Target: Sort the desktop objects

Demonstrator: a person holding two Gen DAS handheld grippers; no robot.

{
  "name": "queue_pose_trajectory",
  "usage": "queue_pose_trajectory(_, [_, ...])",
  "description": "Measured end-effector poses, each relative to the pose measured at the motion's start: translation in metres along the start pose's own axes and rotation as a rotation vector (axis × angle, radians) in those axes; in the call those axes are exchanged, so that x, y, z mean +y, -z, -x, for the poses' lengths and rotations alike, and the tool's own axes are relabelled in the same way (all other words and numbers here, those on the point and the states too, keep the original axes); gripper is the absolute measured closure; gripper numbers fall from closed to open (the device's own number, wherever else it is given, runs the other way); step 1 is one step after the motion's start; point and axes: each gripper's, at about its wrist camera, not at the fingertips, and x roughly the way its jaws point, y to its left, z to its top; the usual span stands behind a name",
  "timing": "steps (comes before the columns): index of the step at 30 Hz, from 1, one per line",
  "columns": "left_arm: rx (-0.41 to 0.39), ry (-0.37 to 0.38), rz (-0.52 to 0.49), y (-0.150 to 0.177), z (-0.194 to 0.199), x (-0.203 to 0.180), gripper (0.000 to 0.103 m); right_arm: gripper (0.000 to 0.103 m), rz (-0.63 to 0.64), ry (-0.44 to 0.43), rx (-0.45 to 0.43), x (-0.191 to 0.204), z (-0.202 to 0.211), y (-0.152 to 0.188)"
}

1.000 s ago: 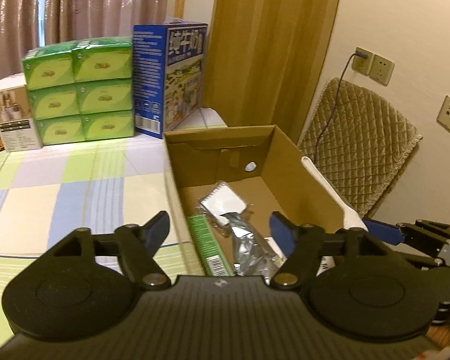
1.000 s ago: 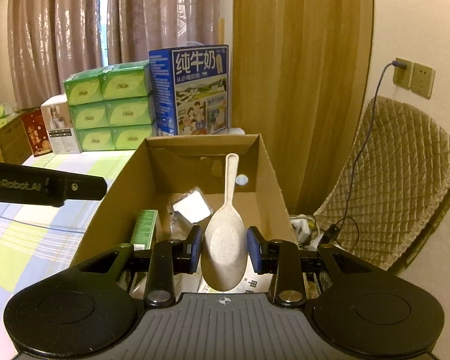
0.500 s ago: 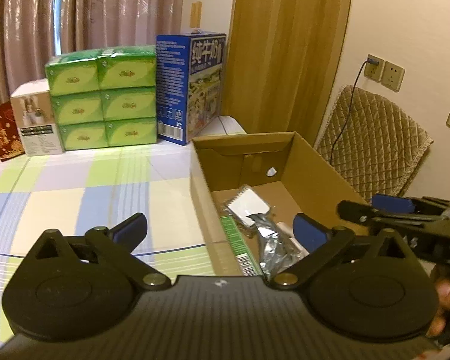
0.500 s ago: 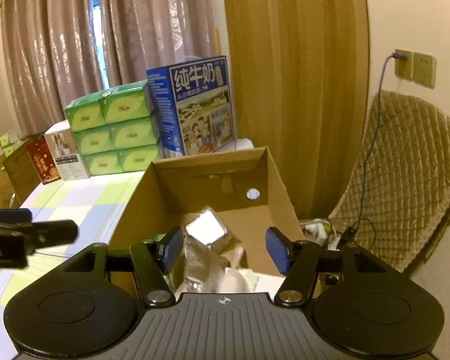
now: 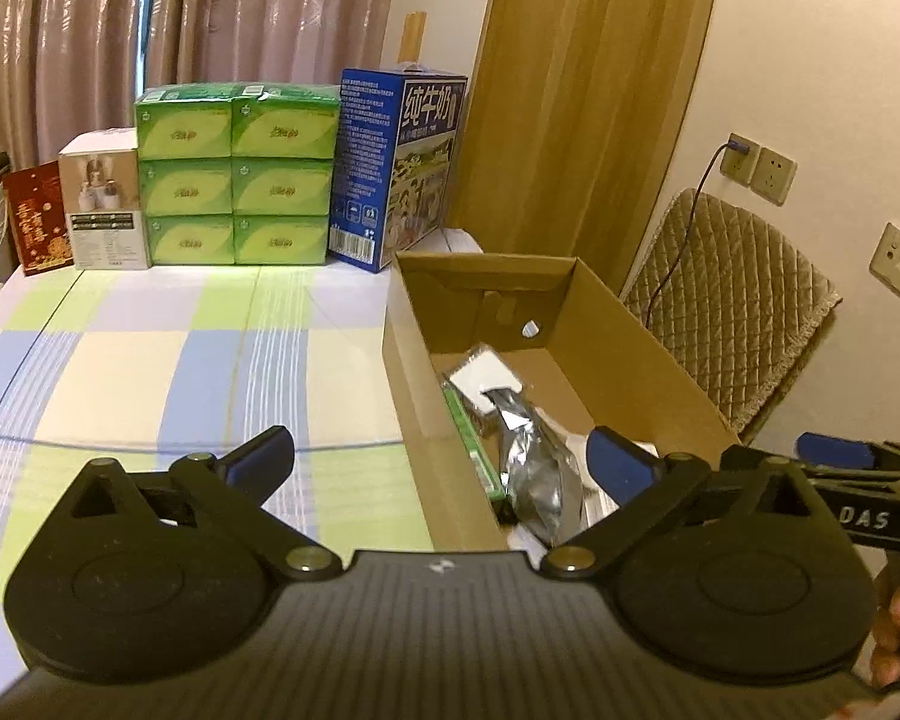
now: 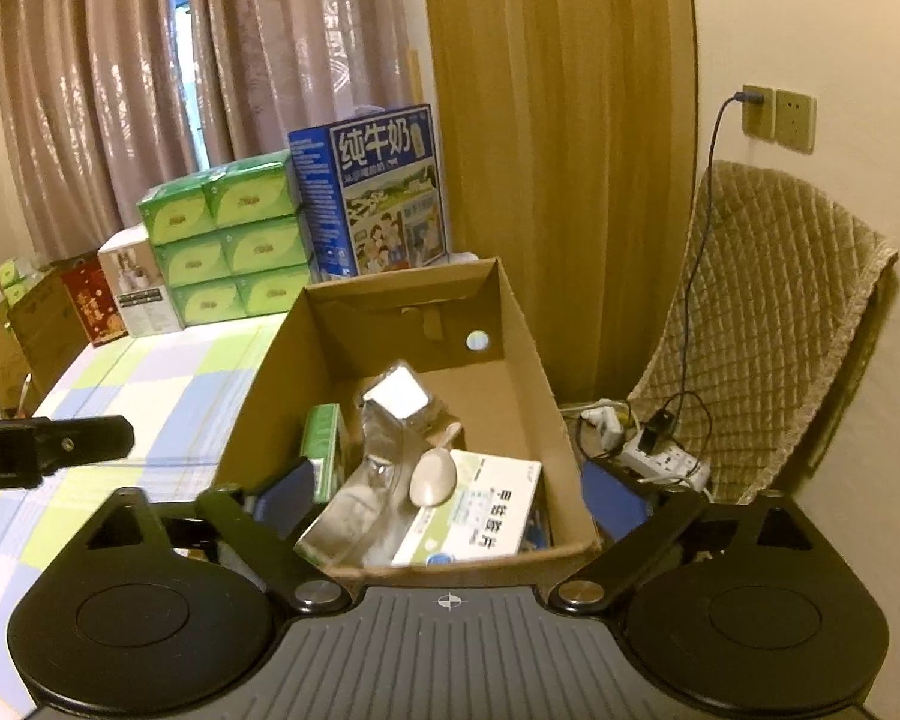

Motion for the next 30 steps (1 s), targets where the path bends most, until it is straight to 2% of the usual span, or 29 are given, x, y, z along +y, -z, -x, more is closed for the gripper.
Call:
queue_pose_trajectory(2, [0.009, 0.000, 0.000, 0.006, 0.009, -0.004, 0.001, 0.002, 0.019, -0.003, -0.001, 0.005, 0.011, 0.002])
queue_pose_trajectory(13, [0.015, -0.011, -0.042, 0.029, 0.060, -0.026, 0.002, 0.002, 0.043, -0.009, 0.035, 0.021, 0.058, 0.018])
queue_pose_trajectory(20, [0.026, -0.009, -0.035, 0.039, 0.084, -0.032, 0.001, 0.002, 0.035, -0.005, 0.054, 0.023, 0.083, 0.029])
queue_pose_trajectory(26, [0.047, -0.013, 0.012, 0.047, 0.100, -0.033, 0.001, 0.002, 0.039, -0.003, 0.051, 0.025, 0.103, 0.033])
queue_pose_trajectory(30, [0.054, -0.036, -0.009, 0.052, 0.108, -0.038, 0.001, 0.002, 0.043, -0.010, 0.055, 0.028, 0.111, 0.037])
